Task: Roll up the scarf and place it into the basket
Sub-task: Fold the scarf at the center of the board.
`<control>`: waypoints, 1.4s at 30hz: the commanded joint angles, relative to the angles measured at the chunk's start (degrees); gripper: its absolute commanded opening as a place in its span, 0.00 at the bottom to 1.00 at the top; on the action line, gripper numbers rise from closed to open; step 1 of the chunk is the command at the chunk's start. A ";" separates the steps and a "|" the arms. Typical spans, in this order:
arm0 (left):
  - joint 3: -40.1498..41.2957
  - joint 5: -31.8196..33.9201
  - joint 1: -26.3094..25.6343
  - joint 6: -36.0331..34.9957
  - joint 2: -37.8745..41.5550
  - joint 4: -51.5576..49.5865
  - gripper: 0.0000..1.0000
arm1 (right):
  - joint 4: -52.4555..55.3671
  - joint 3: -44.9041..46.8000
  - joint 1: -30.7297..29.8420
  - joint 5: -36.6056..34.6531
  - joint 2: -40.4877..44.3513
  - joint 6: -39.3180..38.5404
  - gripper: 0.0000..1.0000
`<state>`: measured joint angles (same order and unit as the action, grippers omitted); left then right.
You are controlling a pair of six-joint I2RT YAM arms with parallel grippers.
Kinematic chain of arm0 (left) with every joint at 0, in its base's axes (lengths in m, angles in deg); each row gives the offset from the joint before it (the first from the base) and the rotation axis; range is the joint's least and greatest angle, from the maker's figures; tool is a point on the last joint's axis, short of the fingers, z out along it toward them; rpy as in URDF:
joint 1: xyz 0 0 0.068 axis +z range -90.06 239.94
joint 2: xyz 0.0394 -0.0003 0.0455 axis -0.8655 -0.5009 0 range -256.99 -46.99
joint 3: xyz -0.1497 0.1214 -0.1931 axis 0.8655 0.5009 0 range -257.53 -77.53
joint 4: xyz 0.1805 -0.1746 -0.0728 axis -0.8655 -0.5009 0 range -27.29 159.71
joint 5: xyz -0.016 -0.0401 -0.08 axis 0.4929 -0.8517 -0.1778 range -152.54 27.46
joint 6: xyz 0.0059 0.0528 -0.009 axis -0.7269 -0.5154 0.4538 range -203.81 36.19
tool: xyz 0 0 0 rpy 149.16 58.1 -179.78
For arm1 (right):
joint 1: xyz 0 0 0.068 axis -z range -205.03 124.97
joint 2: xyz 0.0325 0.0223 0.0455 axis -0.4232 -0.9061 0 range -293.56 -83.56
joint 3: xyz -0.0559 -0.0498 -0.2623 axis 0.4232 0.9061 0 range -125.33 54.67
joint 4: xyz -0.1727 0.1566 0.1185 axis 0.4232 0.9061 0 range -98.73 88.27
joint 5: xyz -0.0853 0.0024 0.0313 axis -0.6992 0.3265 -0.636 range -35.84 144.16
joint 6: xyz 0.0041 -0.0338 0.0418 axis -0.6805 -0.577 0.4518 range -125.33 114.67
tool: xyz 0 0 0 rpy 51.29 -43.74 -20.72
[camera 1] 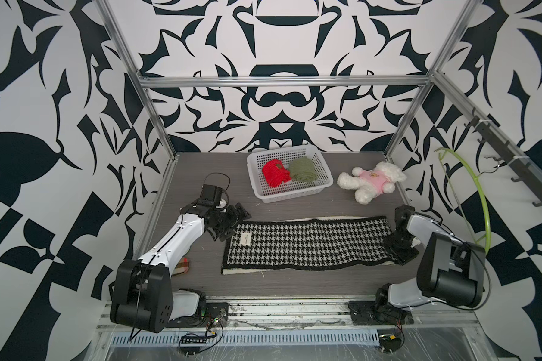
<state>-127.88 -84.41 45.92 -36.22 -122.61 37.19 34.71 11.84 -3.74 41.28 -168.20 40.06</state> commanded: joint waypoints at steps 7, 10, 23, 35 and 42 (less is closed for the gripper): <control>-1.42 0.94 -1.45 0.12 0.41 -2.63 0.97 | 0.26 1.34 0.94 -5.92 3.70 4.29 0.07; -1.16 1.30 -1.54 0.19 0.98 -2.74 0.97 | 1.87 0.89 0.90 -9.64 11.90 2.93 0.00; -8.52 0.87 1.03 -4.03 0.68 -4.98 0.99 | 2.82 -11.26 -26.80 -2.00 28.77 -0.42 0.00; -10.96 -6.17 14.68 -8.29 4.86 -9.53 0.99 | -8.26 -30.47 -78.87 -2.58 5.45 0.71 0.44; -3.99 -4.42 -1.00 -3.67 3.02 -1.79 0.99 | -5.13 -24.37 -71.81 -5.95 12.80 -0.89 0.78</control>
<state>-133.41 -88.39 50.18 -41.46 -118.56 32.60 27.08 -13.84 -78.51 38.81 -157.51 40.23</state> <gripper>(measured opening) 0.992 0.780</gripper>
